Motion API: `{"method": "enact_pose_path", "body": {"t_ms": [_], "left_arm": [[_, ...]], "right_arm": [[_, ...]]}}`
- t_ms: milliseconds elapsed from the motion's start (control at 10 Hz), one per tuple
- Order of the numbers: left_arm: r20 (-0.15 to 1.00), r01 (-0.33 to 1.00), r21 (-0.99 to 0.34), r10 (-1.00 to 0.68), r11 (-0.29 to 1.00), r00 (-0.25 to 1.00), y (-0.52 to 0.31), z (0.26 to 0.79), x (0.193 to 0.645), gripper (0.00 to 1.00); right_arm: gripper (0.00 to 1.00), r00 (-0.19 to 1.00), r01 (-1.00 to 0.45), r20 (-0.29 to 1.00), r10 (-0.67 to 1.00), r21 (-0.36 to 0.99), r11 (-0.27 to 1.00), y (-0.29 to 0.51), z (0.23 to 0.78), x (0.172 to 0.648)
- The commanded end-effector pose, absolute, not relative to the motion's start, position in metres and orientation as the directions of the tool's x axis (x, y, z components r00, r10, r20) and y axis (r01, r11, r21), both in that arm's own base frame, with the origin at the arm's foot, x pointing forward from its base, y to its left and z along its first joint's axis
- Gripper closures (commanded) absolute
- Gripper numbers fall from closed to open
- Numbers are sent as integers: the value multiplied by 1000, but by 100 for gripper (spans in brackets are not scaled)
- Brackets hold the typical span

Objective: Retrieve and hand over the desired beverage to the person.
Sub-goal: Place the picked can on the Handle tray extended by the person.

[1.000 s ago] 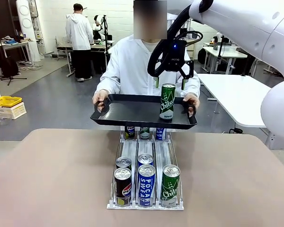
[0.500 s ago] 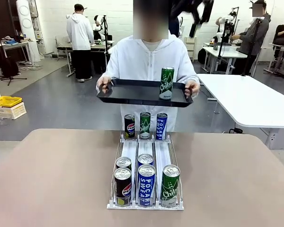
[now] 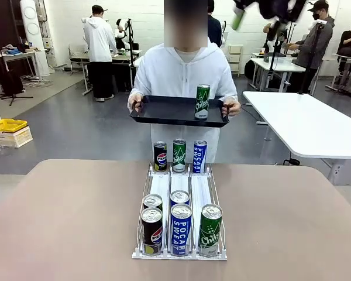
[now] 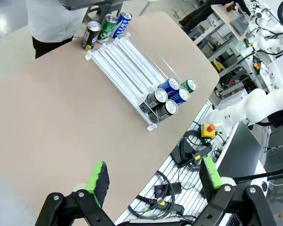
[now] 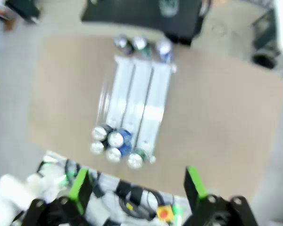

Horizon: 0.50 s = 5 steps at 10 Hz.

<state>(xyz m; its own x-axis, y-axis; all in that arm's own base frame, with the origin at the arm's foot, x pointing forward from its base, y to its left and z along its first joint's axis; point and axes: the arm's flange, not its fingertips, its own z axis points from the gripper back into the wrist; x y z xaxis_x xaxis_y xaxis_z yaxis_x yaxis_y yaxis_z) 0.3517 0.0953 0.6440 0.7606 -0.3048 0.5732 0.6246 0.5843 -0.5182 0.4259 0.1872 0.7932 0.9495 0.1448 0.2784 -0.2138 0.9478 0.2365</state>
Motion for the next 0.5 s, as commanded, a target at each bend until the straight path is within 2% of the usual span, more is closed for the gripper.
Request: {"method": "enact_pose_path", "body": {"t_ms": [0, 400], "left_arm": [[592, 641, -517, -304, 568, 747, 97, 646, 352, 0], [592, 641, -517, -304, 568, 747, 97, 646, 352, 0]], "right_arm": [[0, 959, -171, 257, 117, 199, 965, 145, 682, 353], [0, 976, -149, 179, 127, 114, 982, 115, 667, 374]]}}
